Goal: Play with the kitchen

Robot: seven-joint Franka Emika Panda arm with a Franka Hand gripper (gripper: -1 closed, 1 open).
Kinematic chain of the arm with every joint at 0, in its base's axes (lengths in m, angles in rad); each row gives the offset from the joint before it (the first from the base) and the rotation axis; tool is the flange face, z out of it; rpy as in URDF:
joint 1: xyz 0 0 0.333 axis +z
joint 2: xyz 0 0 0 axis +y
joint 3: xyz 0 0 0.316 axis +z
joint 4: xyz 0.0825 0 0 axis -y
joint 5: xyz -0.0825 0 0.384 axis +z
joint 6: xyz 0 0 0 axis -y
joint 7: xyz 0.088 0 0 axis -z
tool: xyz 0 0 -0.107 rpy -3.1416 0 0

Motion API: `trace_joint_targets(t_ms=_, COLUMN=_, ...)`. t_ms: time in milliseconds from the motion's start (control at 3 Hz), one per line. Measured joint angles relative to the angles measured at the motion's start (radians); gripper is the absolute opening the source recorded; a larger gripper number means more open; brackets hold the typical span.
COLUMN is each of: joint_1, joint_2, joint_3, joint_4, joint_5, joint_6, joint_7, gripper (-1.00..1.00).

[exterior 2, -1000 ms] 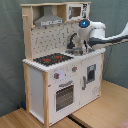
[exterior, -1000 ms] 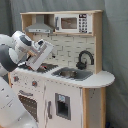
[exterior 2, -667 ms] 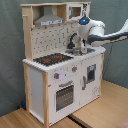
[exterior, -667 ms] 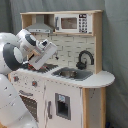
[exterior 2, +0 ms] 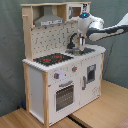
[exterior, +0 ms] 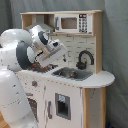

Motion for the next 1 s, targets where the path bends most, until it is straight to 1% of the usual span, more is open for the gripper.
trace_joint_targets(t_ms=333, joint_1=0.0, joint_2=0.098, joint_3=-0.017, joint_4=-0.001, joint_5=0.007, joint_6=0.0, joint_7=0.034, gripper=1.0)
trace_joint_targets(t_ms=667, joint_1=0.0, joint_2=0.199, joint_3=-0.019, joint_4=0.007, joint_5=0.006, joint_6=0.006, joint_7=0.01, gripper=1.0)
trace_joint_targets(t_ms=1000, joint_1=0.0, joint_2=0.254, joint_3=-0.021, joint_4=0.024, joint_5=0.001, joint_6=0.014, joint_7=-0.077, gripper=1.0)
